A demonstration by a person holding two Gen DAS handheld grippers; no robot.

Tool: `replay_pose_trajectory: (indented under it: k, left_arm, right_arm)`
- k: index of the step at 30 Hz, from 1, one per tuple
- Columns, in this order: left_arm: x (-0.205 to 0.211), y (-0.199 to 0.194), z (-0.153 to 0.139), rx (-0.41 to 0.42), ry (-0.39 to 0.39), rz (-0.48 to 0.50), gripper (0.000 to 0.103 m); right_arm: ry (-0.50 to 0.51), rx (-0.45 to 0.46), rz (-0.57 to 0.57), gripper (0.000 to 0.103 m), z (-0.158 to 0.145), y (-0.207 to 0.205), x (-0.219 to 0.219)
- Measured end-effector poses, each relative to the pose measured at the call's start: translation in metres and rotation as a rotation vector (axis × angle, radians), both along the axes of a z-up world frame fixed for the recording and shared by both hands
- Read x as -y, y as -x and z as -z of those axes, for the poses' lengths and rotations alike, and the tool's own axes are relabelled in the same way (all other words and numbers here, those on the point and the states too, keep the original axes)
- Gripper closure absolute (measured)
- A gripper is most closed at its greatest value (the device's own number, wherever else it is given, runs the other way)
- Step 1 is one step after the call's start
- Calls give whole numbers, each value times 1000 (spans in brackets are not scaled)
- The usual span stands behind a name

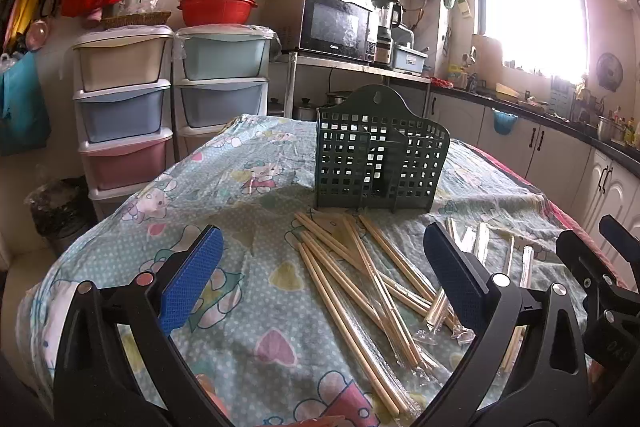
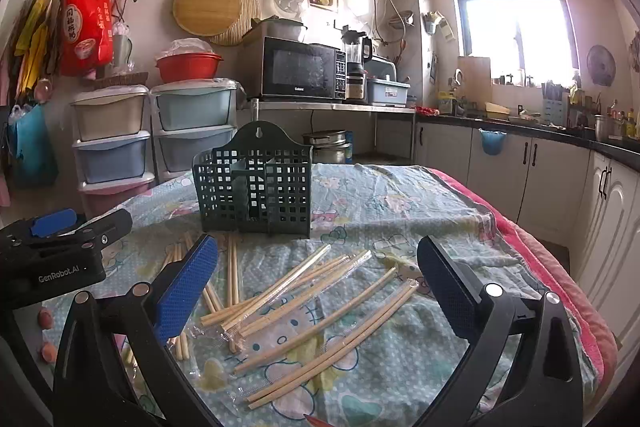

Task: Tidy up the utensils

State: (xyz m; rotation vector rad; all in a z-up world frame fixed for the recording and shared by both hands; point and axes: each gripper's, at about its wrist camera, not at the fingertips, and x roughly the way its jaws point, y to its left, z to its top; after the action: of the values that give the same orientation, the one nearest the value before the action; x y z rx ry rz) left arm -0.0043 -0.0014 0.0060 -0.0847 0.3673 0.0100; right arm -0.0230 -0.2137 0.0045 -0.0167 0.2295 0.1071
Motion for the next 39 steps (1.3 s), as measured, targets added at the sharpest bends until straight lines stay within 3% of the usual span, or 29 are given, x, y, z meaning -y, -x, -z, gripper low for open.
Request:
replay_pose_trajectory:
  k: [39]
  left_arm:
    - [8, -2, -4, 4, 2, 11, 10]
  right_arm:
    - [-13, -7, 5, 6, -1, -3, 3]
